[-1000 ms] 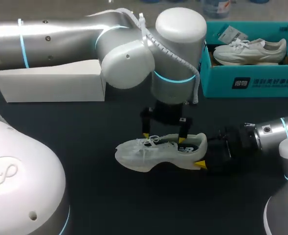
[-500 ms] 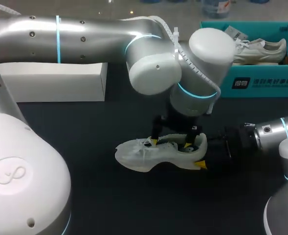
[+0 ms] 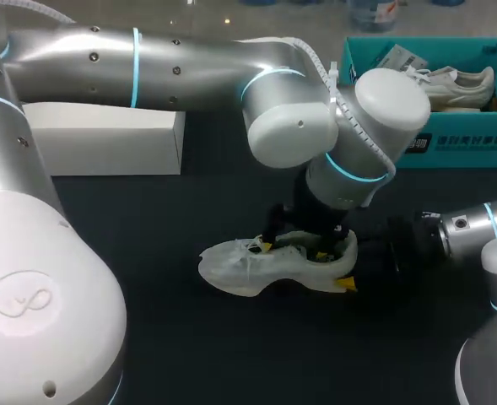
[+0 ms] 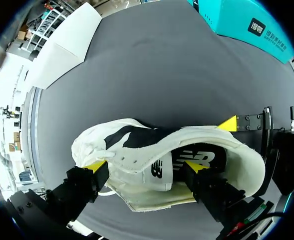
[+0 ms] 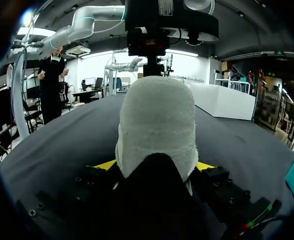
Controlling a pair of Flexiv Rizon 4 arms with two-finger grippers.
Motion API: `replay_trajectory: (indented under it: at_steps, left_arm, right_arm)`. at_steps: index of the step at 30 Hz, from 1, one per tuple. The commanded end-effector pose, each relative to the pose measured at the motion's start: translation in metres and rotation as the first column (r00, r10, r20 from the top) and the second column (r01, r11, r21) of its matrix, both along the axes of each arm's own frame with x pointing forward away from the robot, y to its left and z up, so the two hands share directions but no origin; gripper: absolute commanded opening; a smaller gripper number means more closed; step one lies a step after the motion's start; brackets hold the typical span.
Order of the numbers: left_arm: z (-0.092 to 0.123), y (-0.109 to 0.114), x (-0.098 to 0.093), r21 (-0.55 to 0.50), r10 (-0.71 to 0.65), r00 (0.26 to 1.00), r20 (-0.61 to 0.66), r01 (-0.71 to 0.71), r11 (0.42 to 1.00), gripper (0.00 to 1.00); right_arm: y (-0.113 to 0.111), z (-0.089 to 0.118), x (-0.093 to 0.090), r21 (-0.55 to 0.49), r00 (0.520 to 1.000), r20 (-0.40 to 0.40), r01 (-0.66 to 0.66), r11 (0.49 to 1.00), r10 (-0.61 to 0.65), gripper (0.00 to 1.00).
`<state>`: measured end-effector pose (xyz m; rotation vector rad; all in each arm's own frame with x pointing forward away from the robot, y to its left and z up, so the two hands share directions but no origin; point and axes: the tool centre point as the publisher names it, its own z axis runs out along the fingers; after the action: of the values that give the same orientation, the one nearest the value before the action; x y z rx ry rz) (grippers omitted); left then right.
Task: Take the shoe out of the shoebox, open the shoe tongue, remove and reinsert the insole, then place the shoe into the shoebox
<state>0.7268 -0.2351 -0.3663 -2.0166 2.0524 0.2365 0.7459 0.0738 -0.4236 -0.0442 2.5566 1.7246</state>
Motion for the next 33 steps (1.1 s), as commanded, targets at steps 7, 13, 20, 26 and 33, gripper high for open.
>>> replay_trajectory:
  at_steps: [7,13,20,26,33]
  left_arm:
    - [0.007,0.000,-0.018,0.070,0.055,0.998,0.041,-0.058,0.996,0.00]
    - [0.020,0.010,-0.020,0.053,0.049,0.998,0.044,-0.052,0.997,0.00]
    - [0.043,0.030,-0.011,0.013,0.061,0.997,0.052,-0.062,0.998,0.00]
    - [0.061,0.051,0.000,-0.032,0.091,0.994,0.059,-0.089,0.996,0.00]
    - [0.066,0.070,0.007,-0.063,0.115,0.993,0.027,-0.113,0.992,0.00]
  right_arm:
    - [0.002,-0.003,0.000,-0.004,1.000,-0.001,0.000,1.000,0.000,0.00]
    - [0.002,-0.003,0.000,-0.004,1.000,-0.001,0.000,1.000,0.000,0.00]
    - [0.002,-0.003,0.000,-0.004,1.000,-0.001,0.000,1.000,0.000,0.00]
    - [0.002,-0.003,0.000,-0.004,1.000,-0.001,0.000,1.000,0.000,0.00]
    - [0.002,-0.003,0.000,-0.004,1.000,-0.001,0.000,1.000,0.000,0.00]
